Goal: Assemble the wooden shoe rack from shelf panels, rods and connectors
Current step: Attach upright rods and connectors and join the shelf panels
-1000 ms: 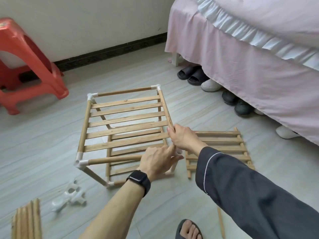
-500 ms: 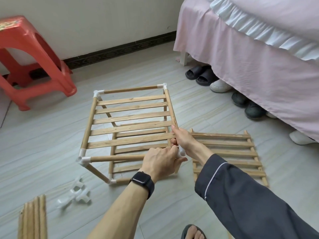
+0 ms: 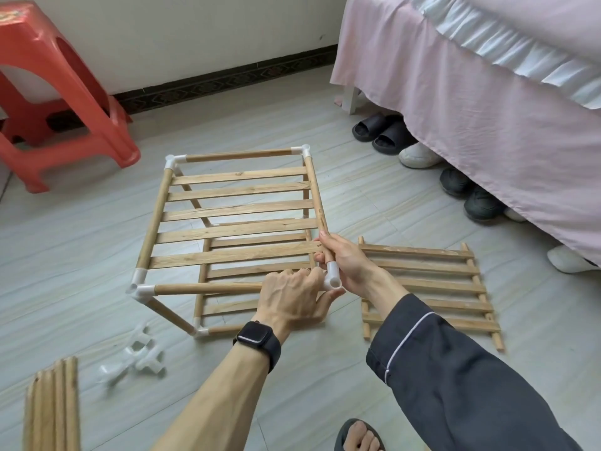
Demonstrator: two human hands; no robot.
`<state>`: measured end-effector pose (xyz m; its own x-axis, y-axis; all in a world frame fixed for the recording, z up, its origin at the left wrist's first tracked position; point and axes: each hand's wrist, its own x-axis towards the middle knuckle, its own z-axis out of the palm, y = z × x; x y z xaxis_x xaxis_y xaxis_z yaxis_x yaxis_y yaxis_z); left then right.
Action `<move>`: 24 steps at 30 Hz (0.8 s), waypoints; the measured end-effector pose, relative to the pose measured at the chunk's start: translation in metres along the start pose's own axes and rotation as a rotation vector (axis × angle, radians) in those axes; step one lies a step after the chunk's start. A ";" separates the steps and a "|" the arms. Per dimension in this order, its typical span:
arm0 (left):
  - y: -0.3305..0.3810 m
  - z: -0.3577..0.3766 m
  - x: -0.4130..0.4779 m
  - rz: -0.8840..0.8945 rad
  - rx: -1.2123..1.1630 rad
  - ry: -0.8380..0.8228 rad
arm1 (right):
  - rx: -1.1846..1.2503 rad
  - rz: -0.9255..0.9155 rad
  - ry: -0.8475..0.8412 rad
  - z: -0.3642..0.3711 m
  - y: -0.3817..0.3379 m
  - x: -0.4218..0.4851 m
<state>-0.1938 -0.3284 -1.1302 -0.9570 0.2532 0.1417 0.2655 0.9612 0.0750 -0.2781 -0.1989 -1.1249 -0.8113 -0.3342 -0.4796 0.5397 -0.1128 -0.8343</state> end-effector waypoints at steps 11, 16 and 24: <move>-0.028 -0.011 -0.001 0.085 0.005 0.130 | -0.096 -0.009 -0.065 0.015 -0.010 -0.006; -0.041 -0.012 -0.004 0.107 0.041 0.135 | -0.083 -0.048 -0.050 0.019 -0.001 -0.007; -0.052 -0.012 0.008 0.102 0.099 0.134 | -0.083 -0.040 -0.046 0.026 -0.011 0.003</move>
<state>-0.2136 -0.3780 -1.1208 -0.8998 0.3392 0.2746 0.3409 0.9391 -0.0430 -0.2810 -0.2229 -1.1106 -0.8195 -0.3737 -0.4344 0.4852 -0.0492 -0.8730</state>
